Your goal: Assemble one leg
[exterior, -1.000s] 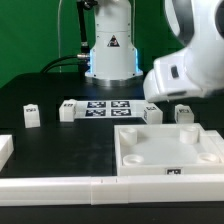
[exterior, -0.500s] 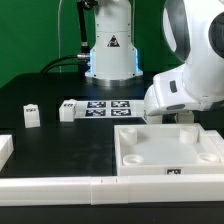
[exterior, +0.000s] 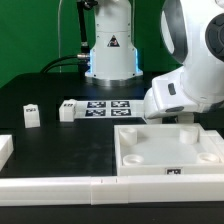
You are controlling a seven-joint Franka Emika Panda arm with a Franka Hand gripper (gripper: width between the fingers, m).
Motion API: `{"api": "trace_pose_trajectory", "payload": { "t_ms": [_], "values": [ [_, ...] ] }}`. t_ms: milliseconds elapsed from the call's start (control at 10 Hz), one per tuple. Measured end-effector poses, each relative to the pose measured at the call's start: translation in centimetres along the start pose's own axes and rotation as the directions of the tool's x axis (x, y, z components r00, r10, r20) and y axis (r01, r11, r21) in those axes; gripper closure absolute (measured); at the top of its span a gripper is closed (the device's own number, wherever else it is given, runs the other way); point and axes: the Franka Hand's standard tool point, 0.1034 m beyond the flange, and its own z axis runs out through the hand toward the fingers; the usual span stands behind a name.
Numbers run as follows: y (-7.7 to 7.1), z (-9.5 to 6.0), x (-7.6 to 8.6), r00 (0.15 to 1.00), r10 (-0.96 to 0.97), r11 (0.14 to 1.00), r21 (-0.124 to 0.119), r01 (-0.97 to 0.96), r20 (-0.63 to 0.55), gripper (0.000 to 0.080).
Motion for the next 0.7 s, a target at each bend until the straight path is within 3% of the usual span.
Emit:
{"api": "trace_pose_trajectory", "payload": {
  "t_ms": [100, 200, 300, 700],
  "values": [
    [-0.01, 0.00, 0.00, 1.000, 0.000, 1.000, 0.000, 0.000, 0.000, 0.0410],
    [-0.01, 0.00, -0.01, 1.000, 0.000, 1.000, 0.000, 0.000, 0.000, 0.0410],
    [-0.02, 0.00, -0.01, 1.000, 0.000, 1.000, 0.000, 0.000, 0.000, 0.0512],
    [-0.02, 0.00, -0.01, 1.000, 0.000, 1.000, 0.000, 0.000, 0.000, 0.0512]
  ]
}}
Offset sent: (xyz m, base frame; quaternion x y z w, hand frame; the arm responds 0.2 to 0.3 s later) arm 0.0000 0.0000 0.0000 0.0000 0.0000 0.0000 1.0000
